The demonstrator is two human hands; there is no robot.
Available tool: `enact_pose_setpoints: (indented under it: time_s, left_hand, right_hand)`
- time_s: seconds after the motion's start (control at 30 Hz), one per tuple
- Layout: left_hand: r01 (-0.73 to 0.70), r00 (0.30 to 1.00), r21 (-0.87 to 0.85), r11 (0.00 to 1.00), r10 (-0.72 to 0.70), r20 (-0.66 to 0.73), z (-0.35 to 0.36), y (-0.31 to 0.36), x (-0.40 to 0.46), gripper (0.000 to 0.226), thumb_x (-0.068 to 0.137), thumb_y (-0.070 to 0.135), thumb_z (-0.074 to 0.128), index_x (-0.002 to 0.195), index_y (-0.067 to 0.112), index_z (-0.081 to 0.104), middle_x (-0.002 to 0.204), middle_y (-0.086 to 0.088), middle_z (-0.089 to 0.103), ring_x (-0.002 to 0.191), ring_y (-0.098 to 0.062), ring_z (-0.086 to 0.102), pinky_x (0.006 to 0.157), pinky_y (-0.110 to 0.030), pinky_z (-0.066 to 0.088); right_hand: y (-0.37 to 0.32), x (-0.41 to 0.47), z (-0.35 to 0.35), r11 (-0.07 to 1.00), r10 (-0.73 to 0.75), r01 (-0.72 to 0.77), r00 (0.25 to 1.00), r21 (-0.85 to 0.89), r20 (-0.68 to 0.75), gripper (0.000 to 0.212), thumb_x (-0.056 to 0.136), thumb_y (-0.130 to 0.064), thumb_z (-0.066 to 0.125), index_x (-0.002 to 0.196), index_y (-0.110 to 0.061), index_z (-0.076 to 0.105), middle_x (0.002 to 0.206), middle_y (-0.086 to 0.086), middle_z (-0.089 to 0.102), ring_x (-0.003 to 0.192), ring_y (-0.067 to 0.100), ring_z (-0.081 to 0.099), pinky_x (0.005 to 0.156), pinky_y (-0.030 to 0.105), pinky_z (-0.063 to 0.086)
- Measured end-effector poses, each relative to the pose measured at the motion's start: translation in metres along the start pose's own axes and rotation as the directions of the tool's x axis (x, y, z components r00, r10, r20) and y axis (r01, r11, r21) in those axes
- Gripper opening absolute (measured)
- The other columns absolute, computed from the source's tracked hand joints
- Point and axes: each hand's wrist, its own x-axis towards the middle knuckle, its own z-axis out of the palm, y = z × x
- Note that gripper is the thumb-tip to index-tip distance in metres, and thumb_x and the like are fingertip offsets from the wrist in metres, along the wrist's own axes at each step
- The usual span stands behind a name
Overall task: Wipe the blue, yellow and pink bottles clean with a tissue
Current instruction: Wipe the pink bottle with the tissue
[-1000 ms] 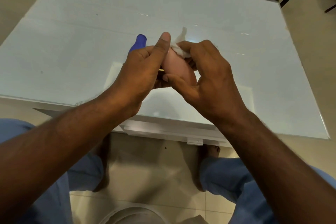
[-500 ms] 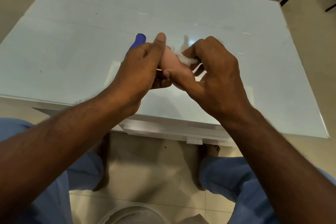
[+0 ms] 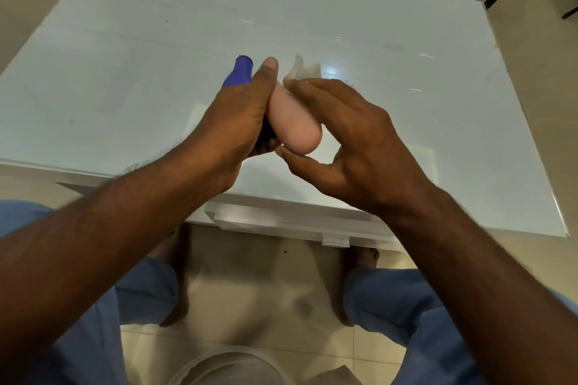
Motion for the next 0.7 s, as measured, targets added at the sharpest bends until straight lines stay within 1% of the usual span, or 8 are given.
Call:
enact_pose_setpoints:
  time_s: [0.1,0.2,0.37,0.43,0.5,0.57,0.63,0.7]
  left_hand:
    - [-0.010,1.000,0.019,1.000,0.010,-0.004,0.000,0.000,0.001,0.067,0.099,0.062,0.046,0.155,0.025,0.038,0.127,-0.007,0.066,0.092,-0.019,0.075,0.061,-0.025,0.059]
    - [0.020,1.000,-0.042,0.999,-0.020,0.008,0.000,0.003,0.000,0.057,0.100,0.061,0.045,0.142,0.022,0.053,0.119,-0.009,0.070,0.084,-0.016,0.075,0.058,-0.024,0.057]
    - [0.021,0.999,-0.033,0.999,-0.020,0.033,-0.002,0.008,0.001,0.054,0.100,0.063,0.044,0.130,0.022,0.064,0.109,-0.005,0.077,0.091,-0.018,0.076,0.065,-0.027,0.058]
    - [-0.007,0.999,-0.003,1.000,0.007,0.038,-0.004,0.011,0.002,0.054,0.101,0.062,0.043,0.124,0.020,0.067,0.101,-0.004,0.077,0.081,-0.014,0.074,0.061,-0.025,0.056]
    - [-0.056,0.997,0.037,0.998,0.055,0.047,-0.005,0.011,0.001,0.050,0.103,0.058,0.043,0.109,0.017,0.071,0.081,-0.002,0.072,0.065,-0.010,0.066,0.058,-0.023,0.053]
    - [-0.135,0.990,0.121,0.983,0.129,0.053,-0.003,0.005,-0.004,0.043,0.105,0.052,0.042,0.101,0.018,0.069,0.067,-0.001,0.065,0.056,-0.008,0.059,0.056,-0.022,0.052]
    - [-0.195,0.981,0.190,0.962,0.186,0.063,0.000,-0.003,-0.007,0.040,0.107,0.046,0.040,0.106,0.017,0.067,0.061,0.002,0.061,0.052,-0.005,0.058,0.054,-0.020,0.051]
    - [-0.188,0.982,0.201,0.961,0.181,0.052,0.001,-0.007,-0.009,0.045,0.108,0.044,0.037,0.125,0.011,0.063,0.057,0.005,0.060,0.051,-0.004,0.058,0.052,-0.019,0.051]
  right_hand:
    - [0.000,0.001,0.001,1.000,0.003,-0.003,0.998,0.003,-0.065,0.061,0.092,-0.030,0.085,0.140,0.002,0.064,0.137,0.015,0.068,0.126,0.029,0.064,0.105,0.034,0.053]
    - [-0.002,0.001,0.001,1.000,-0.011,0.010,0.992,-0.009,-0.127,0.057,0.091,-0.029,0.086,0.135,0.001,0.068,0.134,0.016,0.069,0.121,0.031,0.065,0.102,0.031,0.053]
    - [-0.006,0.001,0.002,0.996,-0.060,0.045,0.974,-0.073,-0.219,0.051,0.094,-0.027,0.085,0.135,0.000,0.069,0.134,0.017,0.069,0.122,0.032,0.064,0.102,0.029,0.052]
    - [-0.007,0.004,0.002,0.993,-0.097,0.075,0.958,-0.089,-0.270,0.041,0.095,-0.020,0.083,0.128,0.002,0.073,0.129,0.019,0.071,0.120,0.035,0.064,0.101,0.032,0.053]
    - [-0.007,0.006,0.002,0.979,-0.186,0.149,0.933,-0.141,-0.308,0.019,0.098,-0.009,0.076,0.112,0.003,0.079,0.116,0.018,0.075,0.114,0.038,0.067,0.101,0.032,0.051]
    - [-0.004,0.007,0.001,0.974,-0.208,0.169,0.929,-0.150,-0.304,0.016,0.097,0.002,0.067,0.106,0.002,0.081,0.110,0.017,0.077,0.111,0.039,0.070,0.102,0.031,0.050]
    - [-0.001,0.007,-0.002,0.989,-0.138,0.119,0.952,-0.087,-0.273,0.024,0.094,0.005,0.067,0.113,0.001,0.080,0.116,0.015,0.076,0.115,0.035,0.068,0.103,0.032,0.052]
    - [0.000,0.006,-0.005,0.993,-0.106,0.094,0.970,-0.064,-0.218,0.026,0.095,-0.005,0.071,0.120,-0.001,0.077,0.122,0.013,0.074,0.118,0.032,0.066,0.104,0.035,0.052]
